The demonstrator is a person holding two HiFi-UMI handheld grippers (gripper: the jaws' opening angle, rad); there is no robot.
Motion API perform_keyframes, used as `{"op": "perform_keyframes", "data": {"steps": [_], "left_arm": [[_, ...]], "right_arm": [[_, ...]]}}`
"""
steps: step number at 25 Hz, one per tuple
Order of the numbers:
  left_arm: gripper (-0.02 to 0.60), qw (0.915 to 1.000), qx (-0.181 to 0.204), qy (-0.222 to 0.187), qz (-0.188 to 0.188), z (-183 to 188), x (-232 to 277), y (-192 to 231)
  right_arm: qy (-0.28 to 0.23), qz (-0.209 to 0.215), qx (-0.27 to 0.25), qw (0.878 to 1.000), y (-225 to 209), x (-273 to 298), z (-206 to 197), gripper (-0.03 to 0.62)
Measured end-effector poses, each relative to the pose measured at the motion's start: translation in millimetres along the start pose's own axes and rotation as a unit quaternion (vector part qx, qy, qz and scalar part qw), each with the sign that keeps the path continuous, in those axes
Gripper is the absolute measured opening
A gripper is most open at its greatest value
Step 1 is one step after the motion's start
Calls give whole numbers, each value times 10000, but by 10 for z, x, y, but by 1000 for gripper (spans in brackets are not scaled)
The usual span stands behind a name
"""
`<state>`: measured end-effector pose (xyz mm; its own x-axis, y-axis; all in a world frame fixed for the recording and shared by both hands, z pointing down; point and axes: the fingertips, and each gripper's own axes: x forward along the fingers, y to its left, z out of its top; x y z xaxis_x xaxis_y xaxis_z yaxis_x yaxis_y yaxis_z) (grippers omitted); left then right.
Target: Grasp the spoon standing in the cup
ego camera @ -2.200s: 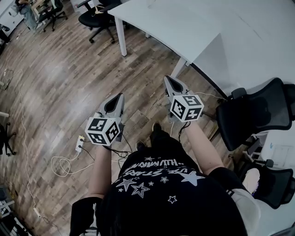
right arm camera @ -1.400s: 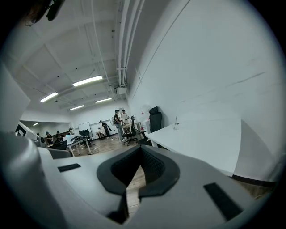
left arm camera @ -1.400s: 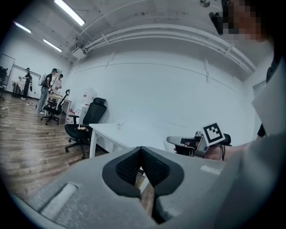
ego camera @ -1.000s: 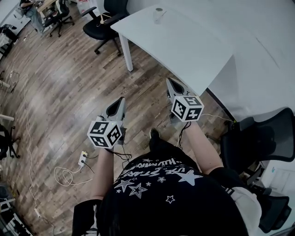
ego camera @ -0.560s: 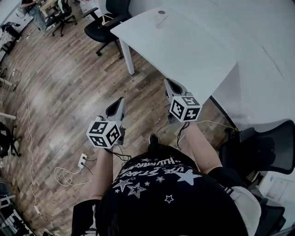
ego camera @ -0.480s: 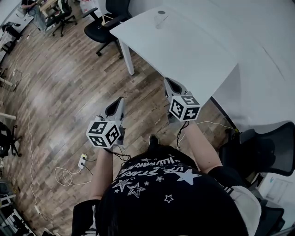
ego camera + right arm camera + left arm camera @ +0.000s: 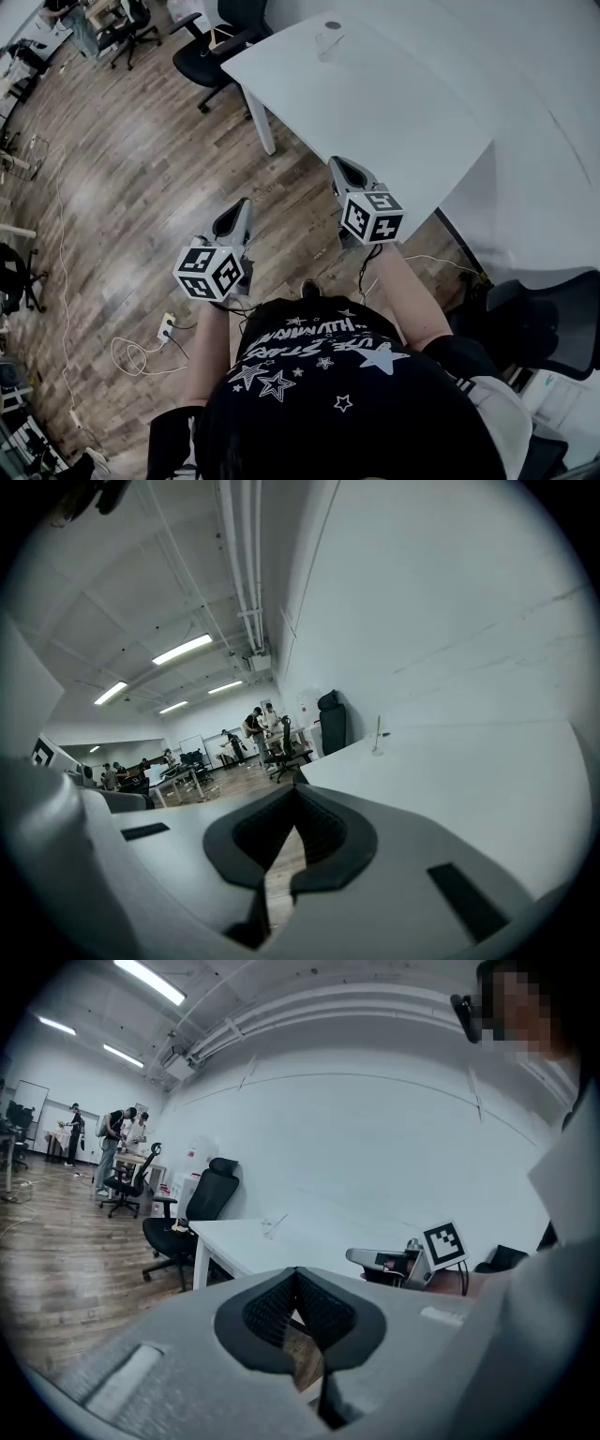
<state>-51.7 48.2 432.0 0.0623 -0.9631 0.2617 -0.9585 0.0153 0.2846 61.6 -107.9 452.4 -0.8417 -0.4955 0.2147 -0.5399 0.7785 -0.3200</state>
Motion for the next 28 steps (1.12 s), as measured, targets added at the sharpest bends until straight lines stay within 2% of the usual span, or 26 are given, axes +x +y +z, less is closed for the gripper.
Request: {"op": "perform_keyframes", "data": {"steps": [9, 17, 28], "left_arm": [[6, 9999, -39, -53, -98, 86, 161, -47], [6, 9995, -37, 8, -302, 134, 412, 141], [6, 9974, 132, 61, -708, 510, 1038, 572]], "right_arm": [[11, -87, 0, 10000, -144, 5, 55, 9], [-32, -378, 4, 9993, -280, 151, 108, 9], [-131, -812, 74, 9966, -547, 688, 311, 9]]}}
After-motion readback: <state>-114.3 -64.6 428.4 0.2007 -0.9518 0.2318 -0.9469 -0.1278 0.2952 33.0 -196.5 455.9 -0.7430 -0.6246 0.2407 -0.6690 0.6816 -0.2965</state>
